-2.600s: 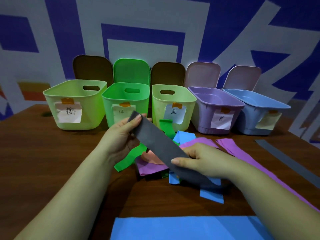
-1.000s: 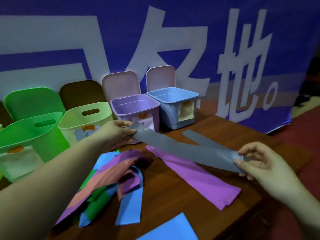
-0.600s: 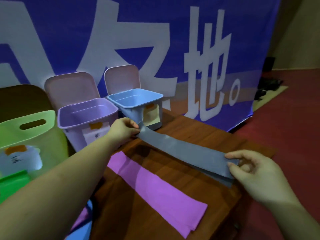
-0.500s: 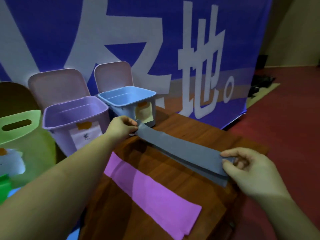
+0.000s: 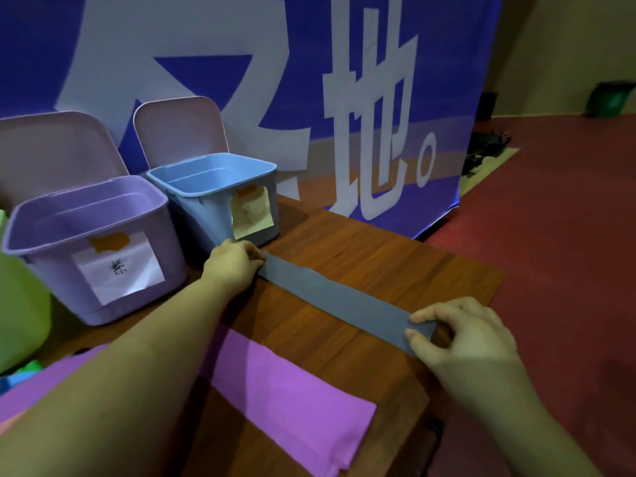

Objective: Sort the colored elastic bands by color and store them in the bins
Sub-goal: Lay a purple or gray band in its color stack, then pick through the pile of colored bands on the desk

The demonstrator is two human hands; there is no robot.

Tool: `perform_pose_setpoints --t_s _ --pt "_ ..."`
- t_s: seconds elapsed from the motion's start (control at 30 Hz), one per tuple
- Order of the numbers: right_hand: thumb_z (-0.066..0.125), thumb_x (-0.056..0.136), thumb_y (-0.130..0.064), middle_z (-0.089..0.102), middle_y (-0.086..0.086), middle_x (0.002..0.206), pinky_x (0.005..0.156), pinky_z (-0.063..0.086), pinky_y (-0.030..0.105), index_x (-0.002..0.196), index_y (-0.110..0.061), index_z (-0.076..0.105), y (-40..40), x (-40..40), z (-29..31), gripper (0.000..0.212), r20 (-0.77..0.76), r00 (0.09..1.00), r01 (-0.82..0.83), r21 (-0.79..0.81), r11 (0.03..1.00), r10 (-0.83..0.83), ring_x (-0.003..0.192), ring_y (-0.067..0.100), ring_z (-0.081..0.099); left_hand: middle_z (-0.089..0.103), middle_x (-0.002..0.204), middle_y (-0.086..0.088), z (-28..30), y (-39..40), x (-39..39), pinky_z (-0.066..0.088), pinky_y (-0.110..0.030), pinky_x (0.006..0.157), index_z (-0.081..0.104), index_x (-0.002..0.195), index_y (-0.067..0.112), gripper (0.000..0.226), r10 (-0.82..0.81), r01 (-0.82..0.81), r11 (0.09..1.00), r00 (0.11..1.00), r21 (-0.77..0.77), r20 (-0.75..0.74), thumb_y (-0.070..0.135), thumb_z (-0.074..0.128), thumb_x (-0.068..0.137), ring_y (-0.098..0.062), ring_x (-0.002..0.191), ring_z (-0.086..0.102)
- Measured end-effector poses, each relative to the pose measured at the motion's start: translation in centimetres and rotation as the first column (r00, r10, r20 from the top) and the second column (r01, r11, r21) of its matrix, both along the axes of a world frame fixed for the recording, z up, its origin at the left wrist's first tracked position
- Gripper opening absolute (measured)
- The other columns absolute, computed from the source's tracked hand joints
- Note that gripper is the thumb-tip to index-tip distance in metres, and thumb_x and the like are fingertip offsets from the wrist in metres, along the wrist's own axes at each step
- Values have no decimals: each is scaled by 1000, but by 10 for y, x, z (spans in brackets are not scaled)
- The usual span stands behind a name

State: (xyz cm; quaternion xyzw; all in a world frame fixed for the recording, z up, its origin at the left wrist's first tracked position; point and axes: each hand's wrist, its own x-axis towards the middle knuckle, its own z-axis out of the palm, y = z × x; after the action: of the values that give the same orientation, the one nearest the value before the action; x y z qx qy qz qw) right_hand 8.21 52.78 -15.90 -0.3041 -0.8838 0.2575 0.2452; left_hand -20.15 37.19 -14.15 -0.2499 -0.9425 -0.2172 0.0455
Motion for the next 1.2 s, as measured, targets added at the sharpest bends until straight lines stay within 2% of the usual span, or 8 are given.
perform_pose_setpoints --t_s 0.1,0.23,0.33,0.47,0.57,0.7,0.93,1.2 --pt "68 77 -41 47 -17 101 87 29 29 88 -41 61 2 1 2 13 65 998 -3 7 1000 2 106 12 43 49 124 -9 5 -2 11 40 -38 100 66 112 25 22 -21 15 992 999 -122 -50 28 57 92 -29 116 48" --pt "71 77 -37 50 -13 102 92 33 30 95 -34 65 -3 -2 12 20 53 998 -42 68 997 39 109 17 46 49 122 -8 32 -15 35 37 -33 100 64 114 24 24 -123 115 984 991 -138 -53 27 59 91 -27 117 48" --pt "70 78 -37 52 -11 104 94 35 30 99 -32 65 -22 -12 28 23 19 987 -158 131 979 157 110 16 47 54 123 -6 62 -38 63 36 -28 97 64 116 22 28 -185 169 974 978 -154 -94 22 61 88 -23 115 51" --pt "66 81 -43 51 -8 118 100 33 28 108 -33 61 -66 -30 52 29 71 933 -359 217 908 352 118 14 43 60 119 1 93 -98 107 36 -19 87 65 114 21 28 -201 174 964 971 -199 -127 19 64 86 -17 108 55" --pt "63 82 -47 50 -5 121 102 30 28 116 -33 58 -106 -43 68 36 141 850 -527 267 807 508 121 16 41 61 117 2 104 -160 138 33 -15 79 63 116 21 29 -139 105 967 980 -231 -139 22 65 87 -16 107 57" --pt "63 82 -47 50 -3 120 102 33 31 118 -32 56 -167 -60 84 40 214 702 -707 325 629 679 119 19 42 62 120 6 102 -249 171 37 -19 85 60 118 26 29 12 -45 964 992 -263 -125 27 62 89 -12 106 58" --pt "62 83 -44 51 -1 121 98 35 30 122 -31 54 -268 -89 84 42 304 484 -848 396 353 821 118 19 43 58 124 7 80 -353 209 40 -24 91 55 122 34 35 299 -313 902 950 -297 -94 39 61 88 -12 112 53" --pt "65 80 -42 56 -5 114 93 34 21 118 -29 60 -306 -108 66 41 301 376 -907 311 283 876 112 12 49 54 130 7 44 -374 207 39 -25 92 58 120 32 35 317 -324 920 946 -221 -64 47 56 89 -13 116 50"
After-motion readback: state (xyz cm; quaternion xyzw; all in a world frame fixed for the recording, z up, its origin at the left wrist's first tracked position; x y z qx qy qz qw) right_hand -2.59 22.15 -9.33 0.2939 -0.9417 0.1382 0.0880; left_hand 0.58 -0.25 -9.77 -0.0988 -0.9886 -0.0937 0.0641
